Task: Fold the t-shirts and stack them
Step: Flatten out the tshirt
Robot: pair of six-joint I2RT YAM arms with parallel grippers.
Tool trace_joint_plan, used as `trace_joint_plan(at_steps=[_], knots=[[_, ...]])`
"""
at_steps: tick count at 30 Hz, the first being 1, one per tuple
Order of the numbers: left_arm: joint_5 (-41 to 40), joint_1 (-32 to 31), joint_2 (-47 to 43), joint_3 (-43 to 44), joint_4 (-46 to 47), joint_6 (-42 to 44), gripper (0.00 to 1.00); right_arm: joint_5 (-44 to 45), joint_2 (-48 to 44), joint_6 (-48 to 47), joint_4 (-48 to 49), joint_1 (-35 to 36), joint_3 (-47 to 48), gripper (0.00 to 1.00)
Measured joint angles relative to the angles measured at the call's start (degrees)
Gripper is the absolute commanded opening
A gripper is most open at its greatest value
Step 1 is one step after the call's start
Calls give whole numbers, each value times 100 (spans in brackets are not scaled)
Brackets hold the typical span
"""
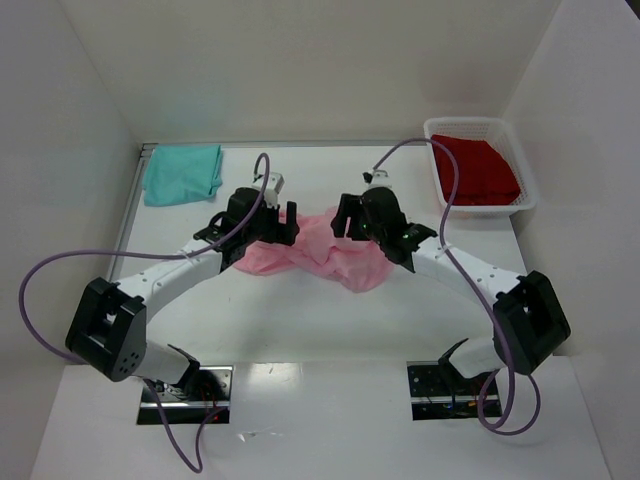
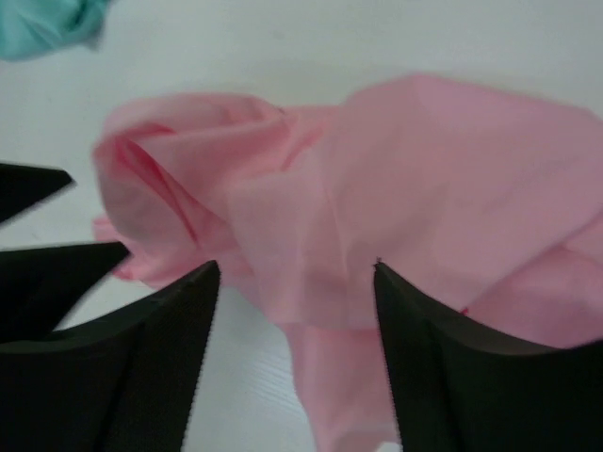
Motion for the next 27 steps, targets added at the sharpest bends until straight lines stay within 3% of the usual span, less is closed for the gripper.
trace_joint_plan(at_steps=[4, 5, 6, 14, 22, 27], knots=[[20, 0, 85, 0, 2, 7, 99, -9, -31, 166, -214, 0, -656, 88], [31, 0, 120, 0, 7, 9, 99, -24, -44, 208, -247, 0, -772, 98], [42, 0, 162, 0, 4, 9, 99, -46, -105, 293, -238, 0, -898, 100], [66, 0, 234, 0, 15, 11, 99, -188, -761, 439, -55, 0, -1419, 100], [107, 0, 256, 0, 35, 94, 99, -326, -4, 398, 195, 2, -1331, 100], [107, 0, 262, 0, 46, 111, 99, -245, 470, 332, 273, 2, -1222, 75]])
